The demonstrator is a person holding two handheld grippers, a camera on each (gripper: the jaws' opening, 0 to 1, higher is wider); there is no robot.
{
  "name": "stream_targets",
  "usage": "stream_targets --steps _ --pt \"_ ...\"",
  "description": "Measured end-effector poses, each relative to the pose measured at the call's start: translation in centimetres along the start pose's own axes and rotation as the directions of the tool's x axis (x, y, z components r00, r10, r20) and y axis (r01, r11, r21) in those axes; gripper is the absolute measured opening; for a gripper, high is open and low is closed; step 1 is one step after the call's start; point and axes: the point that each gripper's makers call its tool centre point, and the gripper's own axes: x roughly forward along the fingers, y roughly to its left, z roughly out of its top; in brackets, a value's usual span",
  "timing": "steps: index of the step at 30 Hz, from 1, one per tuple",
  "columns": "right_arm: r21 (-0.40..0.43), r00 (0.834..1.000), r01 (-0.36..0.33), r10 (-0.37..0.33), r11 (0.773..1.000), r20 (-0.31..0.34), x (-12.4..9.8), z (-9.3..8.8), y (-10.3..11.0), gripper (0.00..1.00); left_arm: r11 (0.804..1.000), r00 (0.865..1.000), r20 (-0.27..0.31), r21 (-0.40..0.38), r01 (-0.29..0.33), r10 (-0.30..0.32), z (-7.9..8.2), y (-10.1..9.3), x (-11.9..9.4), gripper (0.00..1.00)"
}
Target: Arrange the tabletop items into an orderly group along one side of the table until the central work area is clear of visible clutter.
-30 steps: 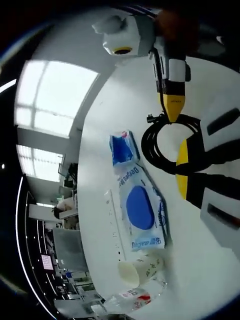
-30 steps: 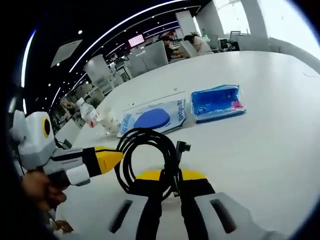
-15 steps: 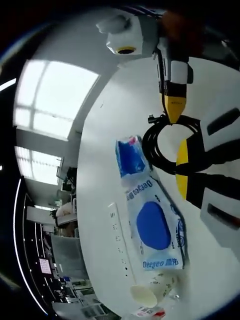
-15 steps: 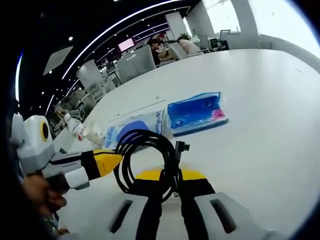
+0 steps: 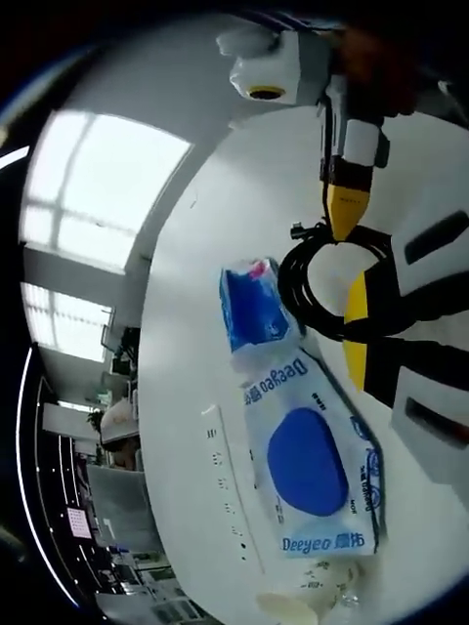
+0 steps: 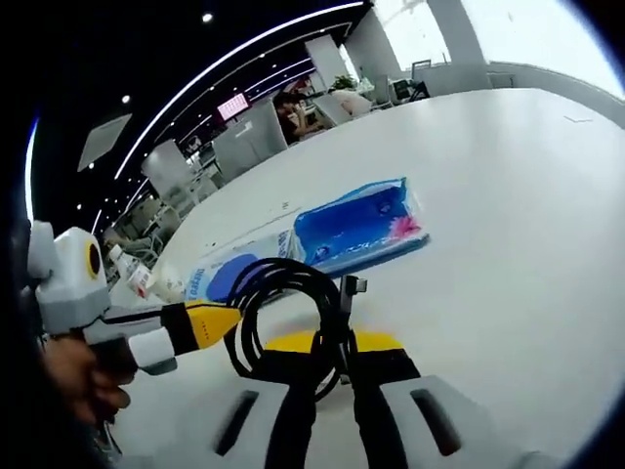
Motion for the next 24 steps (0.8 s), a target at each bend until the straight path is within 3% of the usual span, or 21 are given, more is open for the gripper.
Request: stream_targets --steps 9,19,24 --pt "-0.045 1.0 0.005 -0.006 0.999 -0.027 2.0 -0.3 -0.2 0.07 1.0 0.999 -0.041 -0.031 -0.005 0.004 -0.7 1.3 1.5 0.01" --pt "-0.034 0.999 0.003 -0.004 0.999 -0.042 2.5 -0.7 -0.7 0.07 0.997 0.997 -0.07 -0.074 0.007 -0.012 -1.6 1.7 2.4 0.01" --pt "-0.077 0.999 -0.001 -0.002 0.997 -0.043 2.6 -0.7 -0.6 0.08 0.997 0.996 -0.092 -0.073 0.003 -0.009 -2.2 1.8 2.8 0.01"
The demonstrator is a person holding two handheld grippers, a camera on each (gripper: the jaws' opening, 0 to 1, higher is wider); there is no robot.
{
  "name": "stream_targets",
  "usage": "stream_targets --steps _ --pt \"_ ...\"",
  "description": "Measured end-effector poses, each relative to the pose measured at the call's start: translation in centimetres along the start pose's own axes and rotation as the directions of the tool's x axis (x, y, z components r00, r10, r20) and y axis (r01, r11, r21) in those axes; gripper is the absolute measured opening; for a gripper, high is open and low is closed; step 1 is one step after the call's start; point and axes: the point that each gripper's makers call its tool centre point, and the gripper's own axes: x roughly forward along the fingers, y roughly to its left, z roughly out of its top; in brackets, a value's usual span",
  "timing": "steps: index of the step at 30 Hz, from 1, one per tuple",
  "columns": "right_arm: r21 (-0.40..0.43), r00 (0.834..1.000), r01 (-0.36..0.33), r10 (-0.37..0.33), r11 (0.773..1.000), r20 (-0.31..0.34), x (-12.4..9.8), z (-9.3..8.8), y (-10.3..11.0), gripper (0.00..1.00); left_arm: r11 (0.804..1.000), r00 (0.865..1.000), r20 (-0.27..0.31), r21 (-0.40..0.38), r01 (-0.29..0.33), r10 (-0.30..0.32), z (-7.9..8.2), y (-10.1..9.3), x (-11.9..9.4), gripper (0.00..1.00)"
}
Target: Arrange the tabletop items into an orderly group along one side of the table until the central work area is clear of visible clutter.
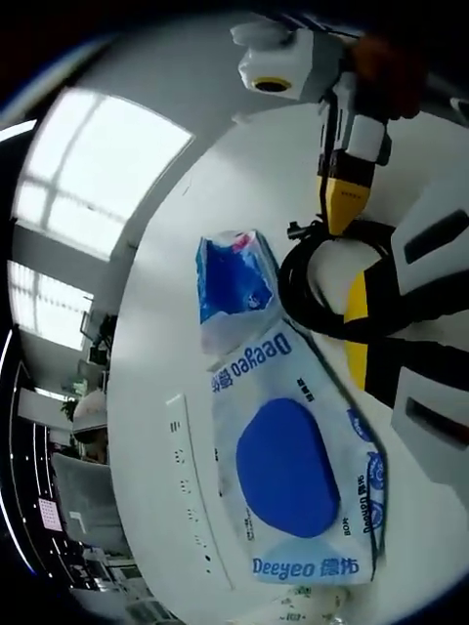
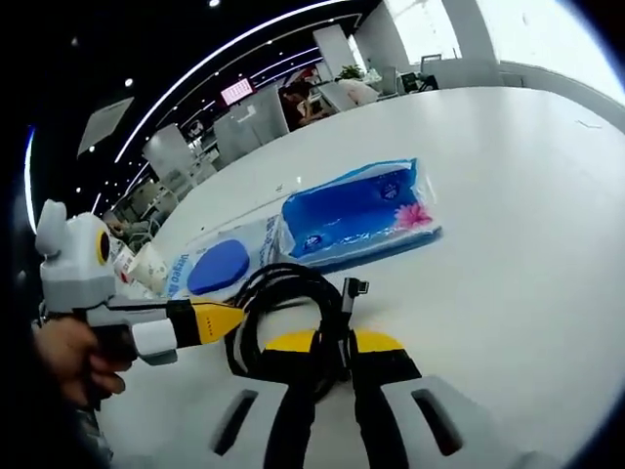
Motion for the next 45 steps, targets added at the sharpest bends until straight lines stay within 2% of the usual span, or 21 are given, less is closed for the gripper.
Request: stream_targets --steps 13,20,26,29,34,38,45 --pt "-0.073 1.0 0.012 -0.011 0.997 0.008 0.2 0.2 -0.3 0.09 1.0 1.0 -0.002 0.021 0.004 -0.004 0.0 -0.1 0.1 0.05" --pt "-0.125 0.999 0.022 -0.016 0.992 0.048 -0.6 1.1 -0.3 0.11 0.999 1.0 0.004 0.053 0.004 -0.004 -0.3 -0.4 -0.9 0.08" --pt "-0.15 0.998 0.0 0.009 0.989 0.062 -1.7 1.3 0.5 0.18 0.997 0.999 0.044 0.074 0.004 -0.007 0.1 -0.6 -2.4 0.16" --pt "-0.168 0.997 -0.019 0.033 0.986 0.077 -2.5 1.6 1.0 0.22 0.997 0.997 0.078 0.077 0.007 -0.013 0.4 -0.9 -3.7 0.19" --pt "-0.177 0.991 -0.064 0.084 0.982 0.106 -3.7 1.9 2.1 0.31 0.993 0.991 0.135 0.116 -0.016 0.0 0.2 -0.6 -7.0 0.25" --pt "-0.216 0.987 -0.088 0.115 0.972 0.116 -5.0 2.2 3.4 0.38 0.995 0.987 0.163 0.096 -0.024 0.008 -0.9 0.1 -9.5 0.29" --pt "-0.275 0.978 -0.133 0.171 0.952 0.121 -7.1 2.1 5.5 0.51 0.994 0.983 0.178 0.099 -0.053 0.034 -3.2 1.2 -14.1 0.42"
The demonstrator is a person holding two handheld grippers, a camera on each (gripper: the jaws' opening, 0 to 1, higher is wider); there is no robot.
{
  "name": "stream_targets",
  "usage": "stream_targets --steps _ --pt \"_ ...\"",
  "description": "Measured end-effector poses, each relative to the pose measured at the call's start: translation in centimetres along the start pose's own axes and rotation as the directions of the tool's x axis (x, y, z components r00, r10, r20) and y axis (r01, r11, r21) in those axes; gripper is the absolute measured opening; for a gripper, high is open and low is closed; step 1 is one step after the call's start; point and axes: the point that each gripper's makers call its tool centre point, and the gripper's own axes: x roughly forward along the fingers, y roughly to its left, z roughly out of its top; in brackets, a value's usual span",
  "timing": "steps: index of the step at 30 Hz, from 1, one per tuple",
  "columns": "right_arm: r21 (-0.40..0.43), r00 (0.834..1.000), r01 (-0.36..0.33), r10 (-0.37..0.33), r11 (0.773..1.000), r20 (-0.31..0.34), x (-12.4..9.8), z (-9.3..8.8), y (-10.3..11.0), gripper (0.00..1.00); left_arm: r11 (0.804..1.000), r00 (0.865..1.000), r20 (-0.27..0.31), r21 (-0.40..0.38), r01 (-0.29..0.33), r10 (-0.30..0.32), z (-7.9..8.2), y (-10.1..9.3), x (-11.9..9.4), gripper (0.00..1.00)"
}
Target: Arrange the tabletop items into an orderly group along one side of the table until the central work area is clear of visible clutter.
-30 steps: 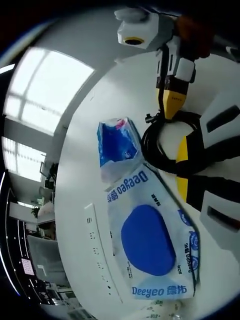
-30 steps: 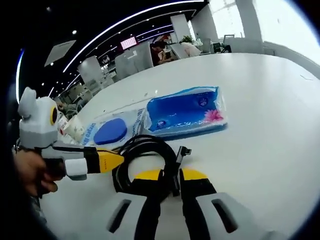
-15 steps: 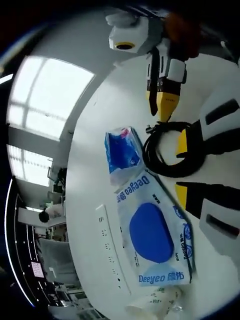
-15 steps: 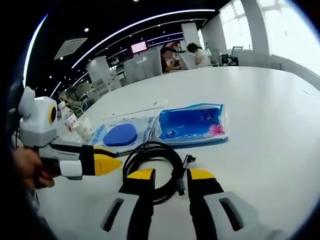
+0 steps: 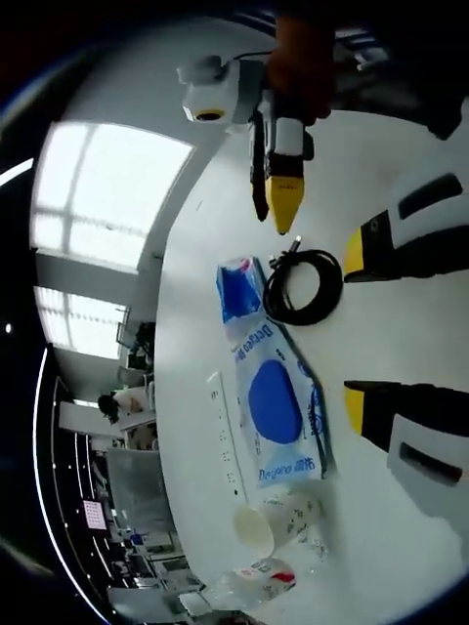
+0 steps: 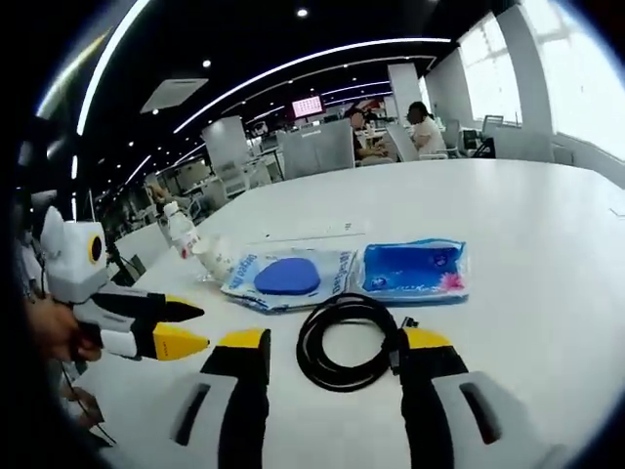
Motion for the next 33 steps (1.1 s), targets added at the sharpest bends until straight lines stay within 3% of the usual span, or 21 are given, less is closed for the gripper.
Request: stream_targets --steps 6,12,22,33 --pt "-0.063 0.998 -0.069 0.068 0.996 -0.017 -1.8 -0.1 1.7 0.67 0.999 0.999 0.022 0.014 -0.047 0.047 -0.4 2.3 -4.2 0.52" --pt "-0.088 0.995 -0.101 0.101 0.991 -0.003 -4.2 1.4 2.2 0.8 0.998 0.997 0.052 0.007 -0.063 0.063 -0.6 4.1 -8.7 0.6" --pt "-0.134 0.991 -0.135 0.132 0.982 -0.029 -6.3 1.3 3.7 0.97 0.996 0.996 0.038 -0.034 -0.08 0.082 -2.4 6.8 -13.6 0.73" --pt "-0.126 0.987 -0.157 0.15 0.98 -0.065 -8.7 0.9 4.6 1.0 0.995 0.996 0.045 -0.07 -0.072 0.075 -2.2 6.9 -14.5 0.91"
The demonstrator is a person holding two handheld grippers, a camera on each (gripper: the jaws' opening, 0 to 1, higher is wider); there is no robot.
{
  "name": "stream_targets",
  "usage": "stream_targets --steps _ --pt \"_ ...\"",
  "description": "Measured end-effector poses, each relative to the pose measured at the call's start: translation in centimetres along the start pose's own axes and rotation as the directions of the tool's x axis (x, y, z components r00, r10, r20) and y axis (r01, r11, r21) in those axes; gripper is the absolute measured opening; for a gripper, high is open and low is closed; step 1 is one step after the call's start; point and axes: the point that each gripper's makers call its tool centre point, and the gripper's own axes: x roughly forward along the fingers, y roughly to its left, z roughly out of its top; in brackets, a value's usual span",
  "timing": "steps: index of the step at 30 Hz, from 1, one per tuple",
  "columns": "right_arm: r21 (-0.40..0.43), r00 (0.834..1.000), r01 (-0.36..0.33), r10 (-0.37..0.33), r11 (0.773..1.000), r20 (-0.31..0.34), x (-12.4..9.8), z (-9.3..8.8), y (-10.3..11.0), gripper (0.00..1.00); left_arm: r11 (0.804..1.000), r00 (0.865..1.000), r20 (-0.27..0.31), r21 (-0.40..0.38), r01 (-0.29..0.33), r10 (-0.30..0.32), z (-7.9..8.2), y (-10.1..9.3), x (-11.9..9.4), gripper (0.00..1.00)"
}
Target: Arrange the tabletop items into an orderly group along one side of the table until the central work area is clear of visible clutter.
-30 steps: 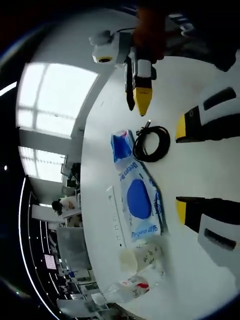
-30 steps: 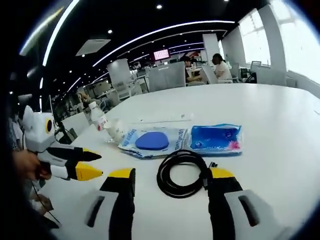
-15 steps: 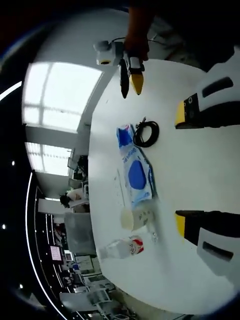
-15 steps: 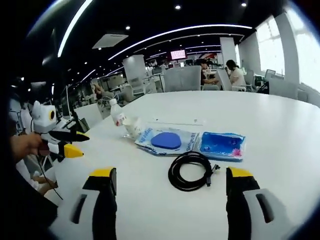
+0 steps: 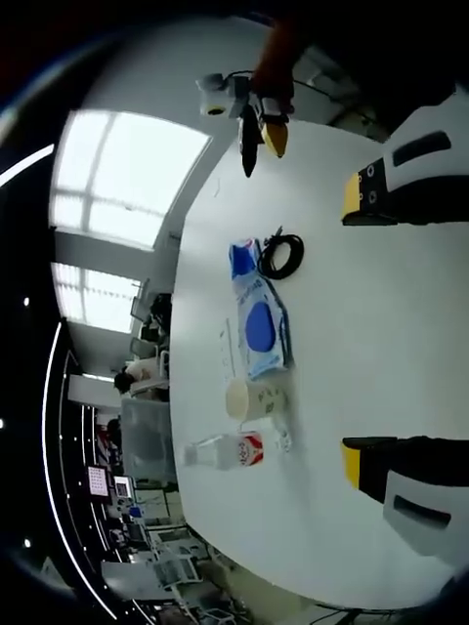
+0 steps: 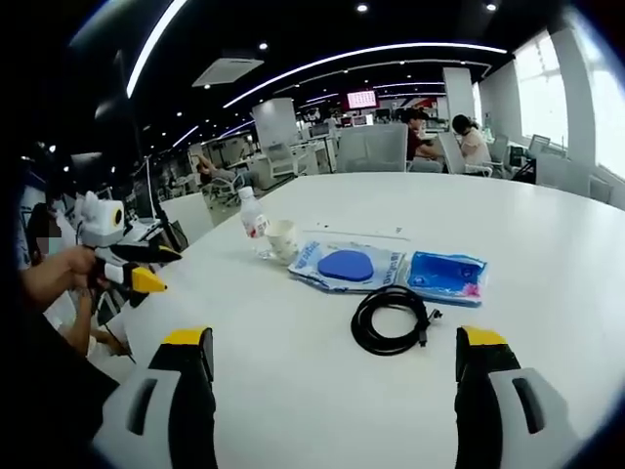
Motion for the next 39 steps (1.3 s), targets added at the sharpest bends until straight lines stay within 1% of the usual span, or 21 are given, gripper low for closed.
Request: stream_targets --steps 1,5,6,8,13,16,20,24,27,29,34,36,39 --pt "-0.001 1.0 -0.002 0.002 1.0 -0.001 -0.2 0.0 0.0 1.0 1.0 1.0 0.003 -0.004 0.005 -0.005 0.2 -0.1 0.0 0.93" --pt "-0.044 0.998 0.03 -0.033 0.999 -0.059 -0.8 -1.0 -0.9 1.0 1.0 1.0 0.0 -0.012 0.024 -0.024 0.8 -1.2 -0.3 0.97" --pt "-0.059 0.997 0.039 -0.043 0.997 -0.066 -1.0 -1.1 -1.2 1.0 1.0 1.0 0.001 -0.006 0.026 -0.026 0.9 -1.4 -0.3 0.97" --pt "-0.073 0.996 0.034 -0.039 0.997 -0.075 -1.1 -1.2 -1.3 1.0 1.0 1.0 -0.002 -0.002 0.031 -0.031 0.9 -1.5 -0.4 0.99" --pt "-0.057 0.997 0.035 -0.038 0.998 -0.06 -1.3 -0.8 -1.7 1.0 0.999 0.999 0.001 -0.001 0.041 -0.041 0.9 -1.7 -0.6 1.0" --pt "-0.048 0.998 0.037 -0.039 0.998 -0.057 -1.2 -0.6 -1.7 1.0 0.999 0.999 -0.005 0.016 0.04 -0.04 0.9 -2.0 -0.7 1.0" --pt "-0.071 0.997 0.05 -0.054 0.996 -0.06 -1.1 -0.5 -1.9 1.0 0.998 0.997 -0.039 0.011 0.063 -0.063 0.9 -2.9 -0.5 1.0" --pt "-0.057 0.997 0.045 -0.048 0.997 -0.055 -1.1 -0.2 -1.8 1.0 0.998 0.997 -0.043 0.012 0.058 -0.058 1.0 -2.0 -0.5 1.0" --pt "-0.049 0.998 0.044 -0.046 0.998 -0.045 -1.0 0.0 -1.9 1.0 0.999 0.997 -0.058 0.002 0.05 -0.049 0.6 -1.3 -0.5 1.0" --pt "-0.057 0.998 0.047 -0.049 0.997 -0.044 -0.9 0.1 -2.0 1.0 0.999 0.997 -0.059 0.004 0.047 -0.047 0.6 -1.1 -0.6 1.0" --pt "-0.046 0.998 0.043 -0.045 0.998 -0.039 -0.8 0.4 -1.9 1.0 0.999 0.997 -0.049 0.009 0.053 -0.053 0.8 -1.1 -0.8 1.0" --pt "-0.044 0.998 0.046 -0.047 0.998 -0.037 -0.8 0.5 -2.0 1.0 0.999 0.997 -0.055 0.007 0.054 -0.054 0.6 -0.8 -0.6 1.0" --pt "-0.037 0.998 0.044 -0.045 0.998 -0.032 -0.7 0.6 -2.1 1.0 0.998 0.996 -0.067 0.021 0.058 -0.056 0.3 -0.9 -0.4 1.0"
